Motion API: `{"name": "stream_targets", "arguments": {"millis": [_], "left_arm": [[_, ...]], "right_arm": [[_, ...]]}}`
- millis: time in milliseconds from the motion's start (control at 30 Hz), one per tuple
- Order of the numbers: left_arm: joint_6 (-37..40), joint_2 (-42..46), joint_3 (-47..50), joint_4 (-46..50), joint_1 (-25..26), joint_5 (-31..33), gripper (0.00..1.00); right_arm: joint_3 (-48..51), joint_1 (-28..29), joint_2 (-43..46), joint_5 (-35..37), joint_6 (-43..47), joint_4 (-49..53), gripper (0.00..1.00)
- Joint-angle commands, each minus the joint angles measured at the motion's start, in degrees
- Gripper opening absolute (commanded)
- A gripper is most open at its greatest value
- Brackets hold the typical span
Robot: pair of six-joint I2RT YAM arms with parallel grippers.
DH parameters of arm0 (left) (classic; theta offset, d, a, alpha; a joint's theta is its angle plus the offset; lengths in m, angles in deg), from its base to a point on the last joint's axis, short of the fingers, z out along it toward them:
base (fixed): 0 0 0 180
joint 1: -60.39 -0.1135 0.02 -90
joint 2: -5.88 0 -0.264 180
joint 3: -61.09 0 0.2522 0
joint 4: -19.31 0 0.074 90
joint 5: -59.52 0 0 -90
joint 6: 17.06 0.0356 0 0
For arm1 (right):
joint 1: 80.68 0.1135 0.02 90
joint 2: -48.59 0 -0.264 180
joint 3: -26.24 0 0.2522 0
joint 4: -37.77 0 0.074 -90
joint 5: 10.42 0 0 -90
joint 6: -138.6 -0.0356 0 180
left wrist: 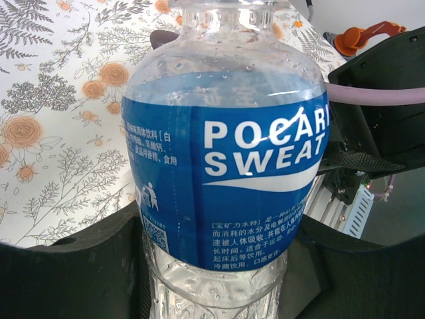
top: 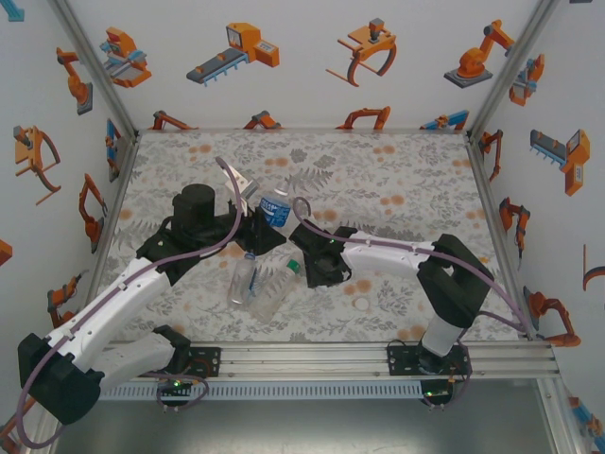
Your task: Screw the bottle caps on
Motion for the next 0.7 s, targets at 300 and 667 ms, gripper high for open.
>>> {"name": "stream_targets", "arguments": {"millis": [300,667], "left_arm": [[-0.71,0.17,-0.47,-1.62,-0.47,-1.19,0.00],[-0.97,-0.34,-1.04,-1.71,-0.80,-1.36,0.00]], "right_arm": [[2.32,-0.38,-1.44,-1.87,-1.45,-2.17,0.32],[22.47,-10.92,8.76,-23.55,-8.24,-36.96,0.25]]}}
